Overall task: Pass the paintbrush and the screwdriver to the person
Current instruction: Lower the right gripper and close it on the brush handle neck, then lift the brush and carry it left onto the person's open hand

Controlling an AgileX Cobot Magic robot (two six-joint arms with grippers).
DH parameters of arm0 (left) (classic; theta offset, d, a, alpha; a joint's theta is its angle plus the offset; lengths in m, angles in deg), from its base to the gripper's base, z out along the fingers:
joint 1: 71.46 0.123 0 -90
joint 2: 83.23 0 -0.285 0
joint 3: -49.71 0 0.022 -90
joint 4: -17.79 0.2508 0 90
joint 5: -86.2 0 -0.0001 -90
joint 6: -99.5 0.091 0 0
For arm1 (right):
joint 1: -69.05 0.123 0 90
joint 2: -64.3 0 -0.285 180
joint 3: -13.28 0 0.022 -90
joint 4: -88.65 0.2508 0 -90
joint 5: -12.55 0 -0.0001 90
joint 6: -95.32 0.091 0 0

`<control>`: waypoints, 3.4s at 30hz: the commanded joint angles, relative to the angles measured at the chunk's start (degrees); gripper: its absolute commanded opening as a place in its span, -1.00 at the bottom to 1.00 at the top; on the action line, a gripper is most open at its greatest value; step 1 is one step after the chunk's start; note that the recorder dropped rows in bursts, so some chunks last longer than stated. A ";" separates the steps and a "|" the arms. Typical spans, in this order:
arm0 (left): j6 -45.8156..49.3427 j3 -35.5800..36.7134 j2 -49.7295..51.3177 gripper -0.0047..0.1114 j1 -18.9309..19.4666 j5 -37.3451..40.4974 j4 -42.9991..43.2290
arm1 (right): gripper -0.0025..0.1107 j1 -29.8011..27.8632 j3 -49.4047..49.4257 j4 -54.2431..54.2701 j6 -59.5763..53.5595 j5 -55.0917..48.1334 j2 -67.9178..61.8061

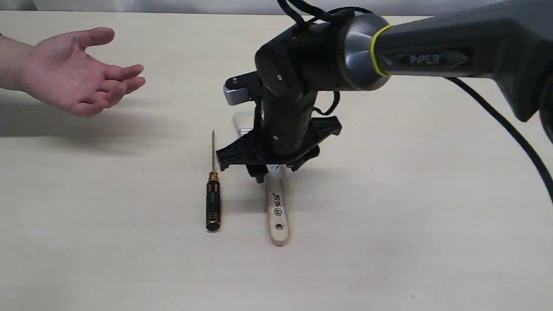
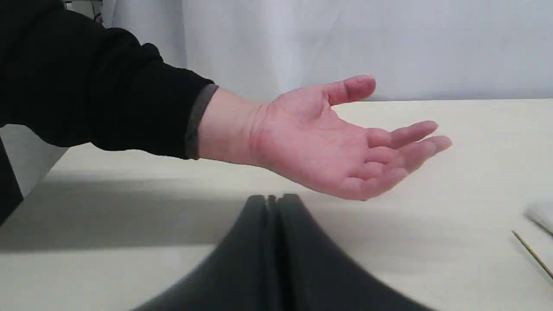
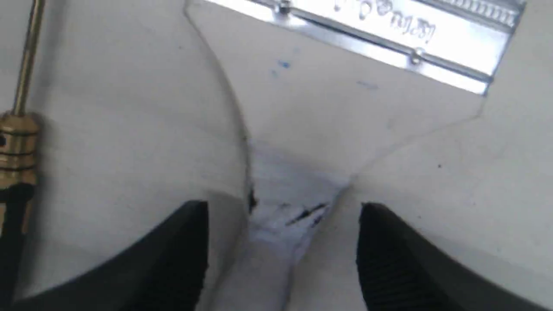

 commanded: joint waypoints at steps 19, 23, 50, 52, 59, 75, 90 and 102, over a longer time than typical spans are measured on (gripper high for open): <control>-0.12 0.12 -0.14 -0.92 -0.47 -0.34 -0.03 | 0.01 -0.34 -0.37 -0.21 0.10 1.88 -2.17; -0.12 0.12 -0.14 -0.92 -0.47 -0.34 -0.03 | 0.01 -0.34 -0.37 -0.11 1.87 -0.13 -0.29; -0.12 0.12 -0.14 -0.92 -0.47 -0.30 -0.16 | 0.01 -0.34 -0.16 1.70 3.32 2.50 -5.22; -0.12 0.12 -0.14 -0.92 -0.47 -0.30 -0.16 | 0.00 -0.34 -0.16 1.56 3.32 3.48 -5.22; -0.12 0.12 -0.14 -0.92 -0.47 -0.30 -0.16 | -0.50 -0.34 -0.27 -0.51 3.32 3.63 -5.22; -0.12 0.12 -0.14 -0.92 -0.47 -0.34 -0.03 | -0.88 -0.02 -0.27 -6.89 2.07 3.90 -0.19; -0.12 0.12 -0.14 -0.92 -0.47 -0.34 -0.03 | -0.88 4.33 -0.35 -5.87 -1.17 7.73 16.65; -0.12 0.12 -0.14 -0.92 -0.47 -0.35 -0.25 | -0.88 8.50 -3.08 -5.94 -1.87 29.23 12.54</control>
